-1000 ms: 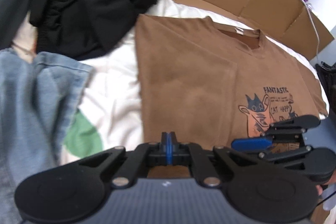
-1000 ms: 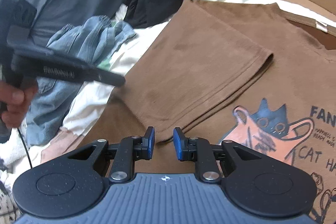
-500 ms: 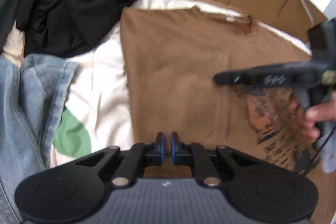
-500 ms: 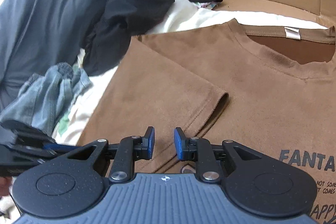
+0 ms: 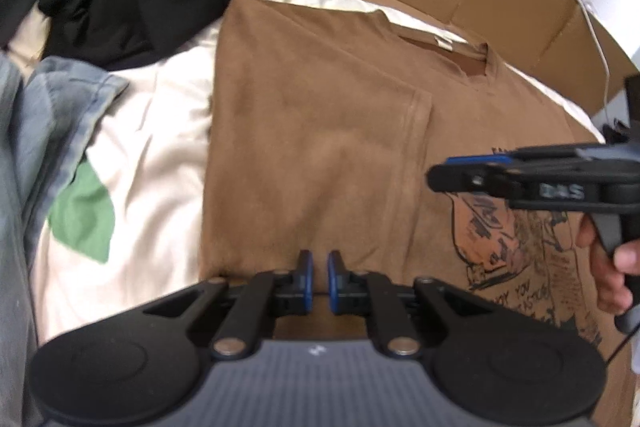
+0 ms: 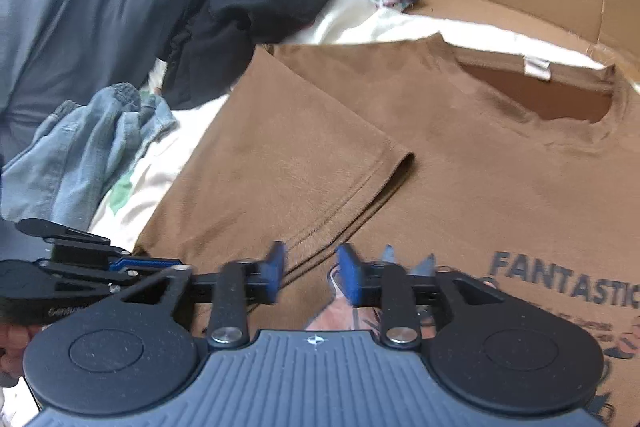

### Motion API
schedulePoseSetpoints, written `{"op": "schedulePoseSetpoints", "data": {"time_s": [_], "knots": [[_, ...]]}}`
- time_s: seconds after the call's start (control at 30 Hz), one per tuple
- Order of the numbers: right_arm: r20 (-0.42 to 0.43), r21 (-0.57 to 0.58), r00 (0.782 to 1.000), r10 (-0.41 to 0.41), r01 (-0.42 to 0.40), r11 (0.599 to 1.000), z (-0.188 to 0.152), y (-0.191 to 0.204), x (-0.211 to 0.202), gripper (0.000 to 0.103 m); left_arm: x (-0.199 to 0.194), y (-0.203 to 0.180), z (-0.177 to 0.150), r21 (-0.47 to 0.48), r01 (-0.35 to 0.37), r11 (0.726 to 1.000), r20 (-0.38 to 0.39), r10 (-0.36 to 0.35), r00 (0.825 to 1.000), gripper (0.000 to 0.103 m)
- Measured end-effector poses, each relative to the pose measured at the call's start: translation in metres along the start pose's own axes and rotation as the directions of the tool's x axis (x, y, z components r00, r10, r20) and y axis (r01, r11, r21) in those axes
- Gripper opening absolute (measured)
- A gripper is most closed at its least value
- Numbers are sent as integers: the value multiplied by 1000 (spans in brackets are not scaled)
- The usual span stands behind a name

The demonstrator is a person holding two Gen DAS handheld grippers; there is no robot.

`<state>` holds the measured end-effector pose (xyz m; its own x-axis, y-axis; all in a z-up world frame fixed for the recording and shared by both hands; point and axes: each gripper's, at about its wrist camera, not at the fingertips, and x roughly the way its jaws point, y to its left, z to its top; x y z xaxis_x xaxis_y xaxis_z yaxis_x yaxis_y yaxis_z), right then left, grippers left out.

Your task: Fold clothes

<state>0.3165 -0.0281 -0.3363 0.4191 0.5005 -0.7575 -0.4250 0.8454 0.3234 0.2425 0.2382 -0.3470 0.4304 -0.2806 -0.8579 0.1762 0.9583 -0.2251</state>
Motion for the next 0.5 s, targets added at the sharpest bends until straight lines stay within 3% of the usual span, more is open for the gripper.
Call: {"op": "schedulePoseSetpoints", "data": {"time_s": [0.1,0.2,0.27,0.33,0.43,0.5], "knots": [[1,-2,1000,8,-8,1000,0,-1,-17,54,-9,-5,-1,-5,-5,1000,-8,5,1000,16],[3,-2,1000,11,-11,1000,3,-1,-36,59,-22,-13,0,1,-12,1000,-13,12,1000,32],[7,2,1000,23,-23,1000,6,1,-52,70,-32,-17,3,-16,-11,1000,-13,11,1000,49],[8,5,999,51,-51,999,10,3,-68,76,-42,-22,6,-37,-3,999,-10,2,1000,58],[7,81,995,96,-96,992,17,4,-89,88,-58,-32,12,-50,8,999,-12,-9,1000,65],[9,88,996,90,-90,992,20,10,-103,94,-71,-38,17,-51,11,999,-7,-11,1000,82]]}}
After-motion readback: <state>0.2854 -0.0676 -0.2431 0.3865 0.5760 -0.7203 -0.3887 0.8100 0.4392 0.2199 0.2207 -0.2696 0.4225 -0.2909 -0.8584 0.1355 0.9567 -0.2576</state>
